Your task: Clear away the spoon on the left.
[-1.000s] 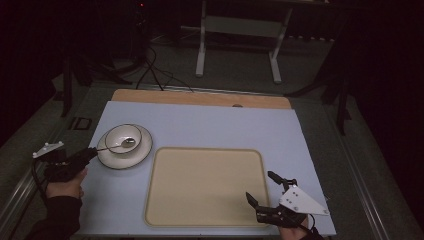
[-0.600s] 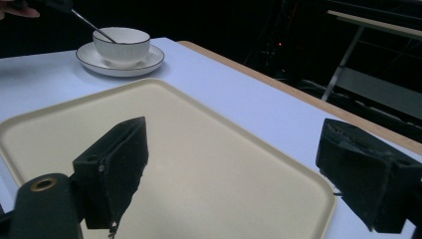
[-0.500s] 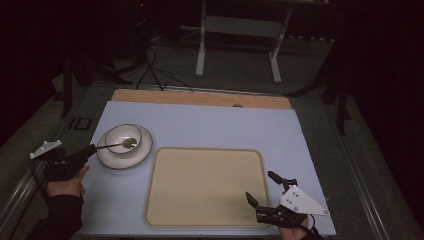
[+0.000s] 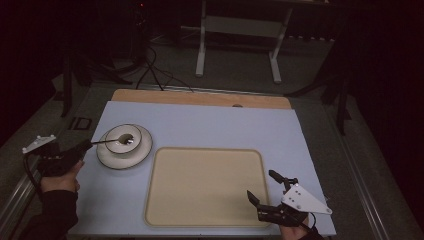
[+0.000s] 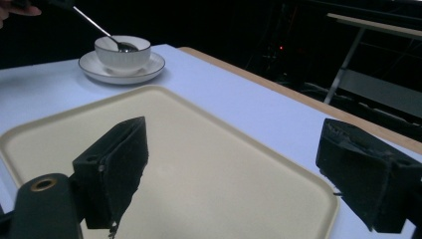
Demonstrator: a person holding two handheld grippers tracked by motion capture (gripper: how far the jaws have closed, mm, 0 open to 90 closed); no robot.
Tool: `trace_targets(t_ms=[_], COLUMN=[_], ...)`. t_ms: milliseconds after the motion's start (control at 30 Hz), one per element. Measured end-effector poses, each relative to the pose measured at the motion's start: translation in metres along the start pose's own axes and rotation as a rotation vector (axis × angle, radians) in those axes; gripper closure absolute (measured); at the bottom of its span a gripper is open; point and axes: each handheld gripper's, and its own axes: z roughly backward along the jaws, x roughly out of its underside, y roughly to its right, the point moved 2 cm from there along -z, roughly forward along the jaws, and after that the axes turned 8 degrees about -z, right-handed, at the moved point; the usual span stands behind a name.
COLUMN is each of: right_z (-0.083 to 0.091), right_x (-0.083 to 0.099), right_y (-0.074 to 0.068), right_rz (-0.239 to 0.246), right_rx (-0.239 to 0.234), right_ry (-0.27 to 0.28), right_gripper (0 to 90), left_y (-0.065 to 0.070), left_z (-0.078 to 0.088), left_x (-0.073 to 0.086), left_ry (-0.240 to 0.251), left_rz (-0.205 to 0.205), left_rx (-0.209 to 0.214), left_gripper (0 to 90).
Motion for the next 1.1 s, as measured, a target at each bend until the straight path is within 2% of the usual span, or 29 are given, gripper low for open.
trace_targets(t_ms=[133,300,433,467,600,767,900,1100], right_z=[0.001,0.0,0.001,0.002,0.001,0.002,0.002,0.002], right_x=[0.0,0.0,0.0,-0.001,0.0,0.0,0.0,0.0], right_y=[0.002,0.002,0.002,0.002,0.003,0.003,0.003,0.003], right_rz=[-0.009,-0.008,-0.004,-0.007,-0.017,-0.015,-0.015,-0.016], right_rx=[0.006,0.014,0.026,0.032,0.026,0.028,0.028,0.03], right_ry=[0.007,0.003,0.004,0.019,0.013,0.015,0.013,0.015], right_gripper=[13.1,13.1,12.7,12.6,12.6,12.6,12.6,12.6], left_y=[-0.002,-0.002,-0.002,-0.003,-0.003,-0.004,0.001,0.008], left_z=[0.005,0.012,0.018,0.021,0.024,0.03,0.033,0.04], left_x=[-0.011,-0.027,-0.04,-0.045,-0.051,-0.059,-0.061,-0.07], left_ry=[-0.009,-0.029,-0.038,-0.058,-0.076,-0.085,-0.125,-0.133], left_rz=[-0.012,-0.043,-0.061,-0.072,-0.093,-0.101,-0.136,-0.179], left_rx=[0.014,0.007,0.027,0.039,0.057,0.086,0.116,0.157], left_gripper=[89.5,89.6,89.5,89.5,89.5,89.5,89.5,89.5])
